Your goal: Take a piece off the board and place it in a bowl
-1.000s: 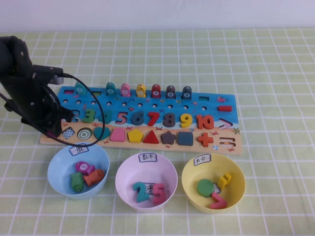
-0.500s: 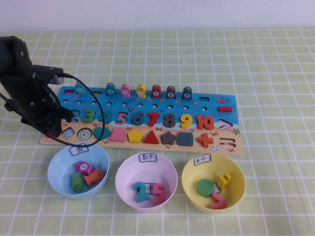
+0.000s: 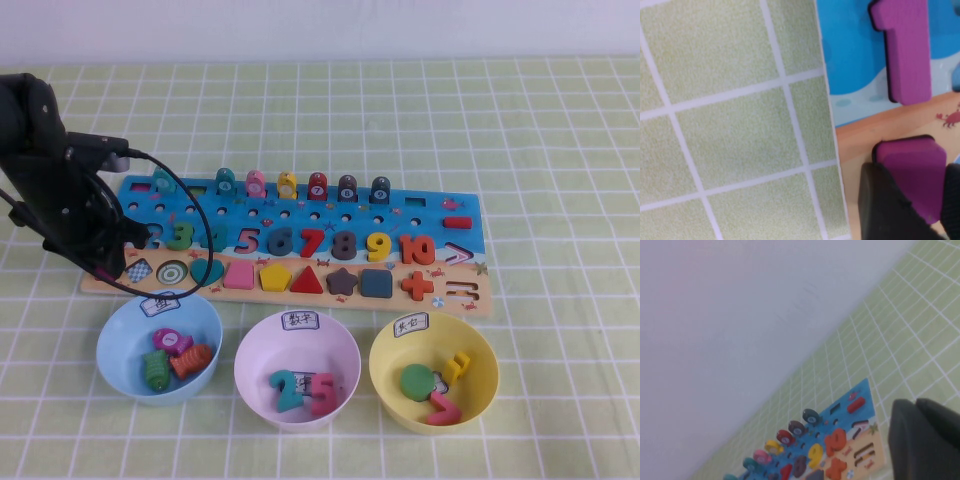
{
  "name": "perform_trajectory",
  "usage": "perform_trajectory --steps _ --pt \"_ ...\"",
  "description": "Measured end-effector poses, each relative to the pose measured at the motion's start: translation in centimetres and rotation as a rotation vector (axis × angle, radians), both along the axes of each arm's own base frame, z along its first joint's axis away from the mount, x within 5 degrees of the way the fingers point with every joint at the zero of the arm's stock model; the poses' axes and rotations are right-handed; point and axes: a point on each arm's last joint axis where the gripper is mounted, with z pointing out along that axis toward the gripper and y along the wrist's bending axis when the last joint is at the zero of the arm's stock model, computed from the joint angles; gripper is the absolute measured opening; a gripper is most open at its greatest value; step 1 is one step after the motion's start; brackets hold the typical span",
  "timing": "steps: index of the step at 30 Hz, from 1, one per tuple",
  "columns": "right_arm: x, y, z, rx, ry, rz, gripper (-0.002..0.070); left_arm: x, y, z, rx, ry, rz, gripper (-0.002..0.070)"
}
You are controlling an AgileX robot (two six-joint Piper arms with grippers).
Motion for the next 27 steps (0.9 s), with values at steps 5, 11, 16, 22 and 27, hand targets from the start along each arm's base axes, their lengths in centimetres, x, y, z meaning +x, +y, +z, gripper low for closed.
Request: perform_trajectory --steps 5,11,16,22,27 --pt "-0.1 0.7 -0.4 -0.102 0.026 0.084 -0.0017 0.0 0.0 0.0 0.001 0.000 -0.003 0.0202" --pt "0.5 1.4 2.0 -0.402 0.098 0.205 -0.0017 0.0 0.0 0.0 0.001 0.000 -0.003 0.0202" --pt "2.3 2.0 6.5 -0.846 0.089 0.394 -0.0017 0.0 0.0 0.0 0.001 0.000 -0.003 0.0202" --pt "6.4 2.5 10.6 -0.859 0.114 0.498 -0.0017 0.0 0.0 0.0 0.001 0.000 -0.003 0.0201" --pt "10.0 3.2 13.0 -0.970 0.265 0.815 -0.0017 0.0 0.0 0.0 0.002 0.000 -0.005 0.0201"
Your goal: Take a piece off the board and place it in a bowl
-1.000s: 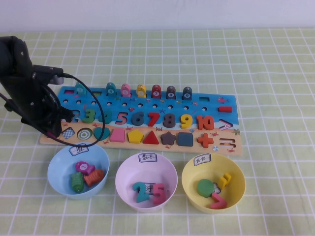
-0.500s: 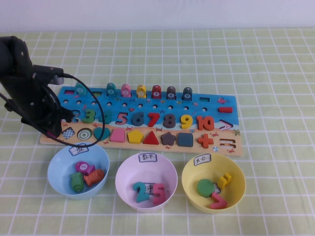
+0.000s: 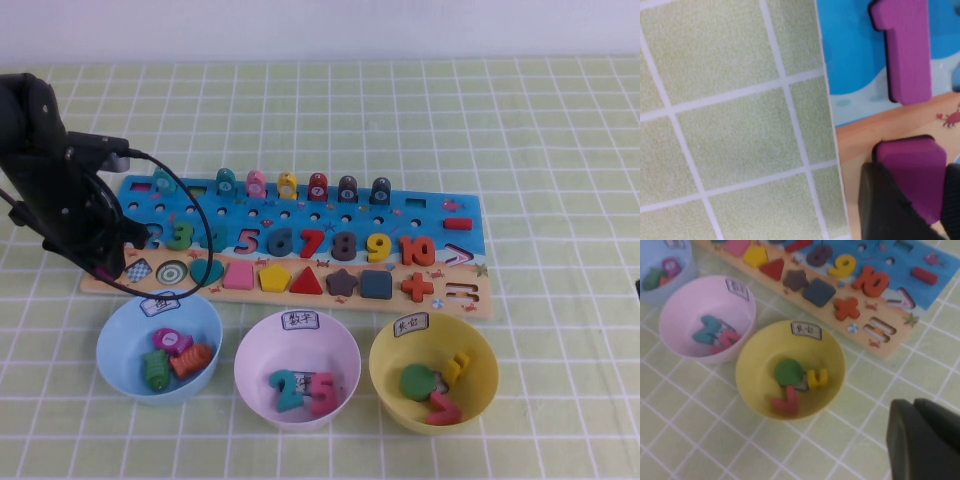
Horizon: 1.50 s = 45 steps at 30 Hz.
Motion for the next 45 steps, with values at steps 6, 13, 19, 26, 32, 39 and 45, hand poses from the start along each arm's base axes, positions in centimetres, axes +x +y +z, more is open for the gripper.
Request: perform_trajectory --steps 6,13,19,26,32,39,45 --pt "5.2 0.0 1.4 -0.165 0.119 0.014 -0.0017 0.0 0.0 0.0 0.004 0.000 -0.004 0.0201" --pt "11.2 2.9 0.5 -0.414 0.271 -0.002 -0.0017 0.0 0.0 0.0 0.004 0.000 -0.004 0.0201" --pt "16.4 6.1 -1.6 -0.466 0.346 0.026 -0.0017 0.0 0.0 0.0 0.005 0.000 -0.004 0.0201" --pt "20.8 8.5 -5.0 -0.496 0.419 0.061 -0.0017 0.0 0.0 0.0 0.005 -0.002 -0.006 0.0201" --pt "23.2 10.2 -7.5 -0.514 0.453 0.089 -0.0017 0.1 0.0 0.0 0.006 -0.006 -0.006 0.0201" --pt "23.9 11.8 -10.0 -0.537 0.495 0.125 -0.0017 0.1 0.0 0.0 0.006 -0.008 -0.006 0.0201" --pt "24.4 12.3 -11.8 -0.542 0.504 0.132 -0.0017 0.1 0.1 0.0 0.008 -0.010 -0.007 0.0200"
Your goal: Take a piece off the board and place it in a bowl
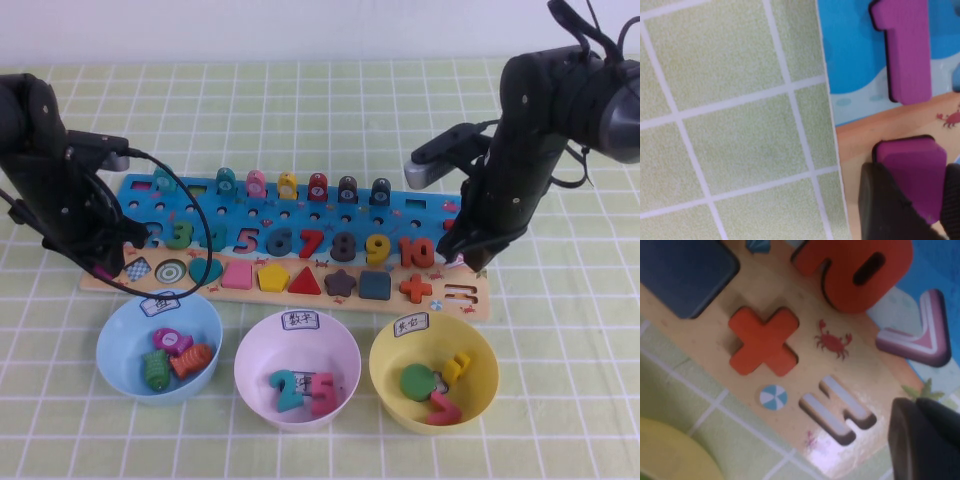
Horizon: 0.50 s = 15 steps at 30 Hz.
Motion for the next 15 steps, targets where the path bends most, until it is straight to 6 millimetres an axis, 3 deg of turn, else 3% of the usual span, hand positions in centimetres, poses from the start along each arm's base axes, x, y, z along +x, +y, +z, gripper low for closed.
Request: perform_trajectory --steps 11,15 --pt "0.7 0.3 -2.7 -0.006 0.024 -0.004 -0.0017 0.0 0.0 0.0 0.000 -0.002 0.000 0.0200" --pt "0.9 0.5 -2.8 0.005 0.023 -0.009 -0.0017 0.0 0.0 0.0 0.001 0.002 -0.004 0.0184"
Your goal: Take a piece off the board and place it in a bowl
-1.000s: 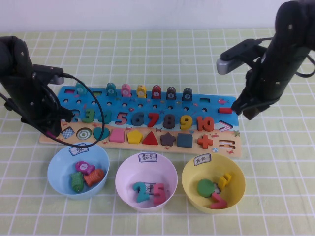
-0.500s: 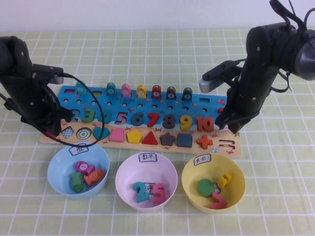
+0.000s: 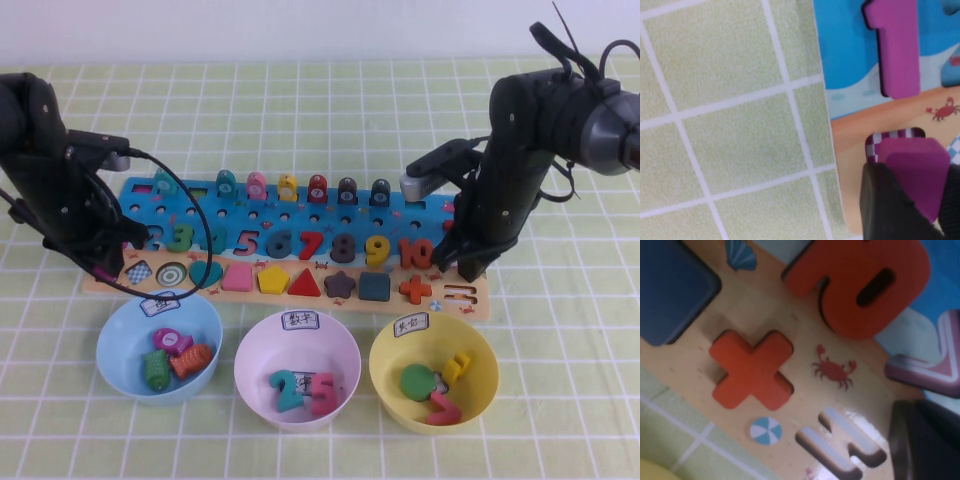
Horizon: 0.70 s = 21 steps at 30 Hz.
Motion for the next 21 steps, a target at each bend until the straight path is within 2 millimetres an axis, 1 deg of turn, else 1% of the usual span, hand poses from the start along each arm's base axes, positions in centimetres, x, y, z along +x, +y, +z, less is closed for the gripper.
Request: perform_trajectory --steps 13,17,21 --pt "0.1 0.1 -0.5 -0.008 0.028 0.001 -0.0017 0.1 -0.1 0.1 0.000 -0.004 -0.005 0.0184" --pt "0.1 0.1 -0.5 -0.008 0.029 0.001 -0.0017 0.6 -0.1 1.2 -0.001 -0.032 -0.006 0.0184" --pt "0.1 0.1 -0.5 -0.008 0.029 0.001 -0.0017 1.1 -0.2 2.9 -0.003 -0.057 -0.008 0.0184"
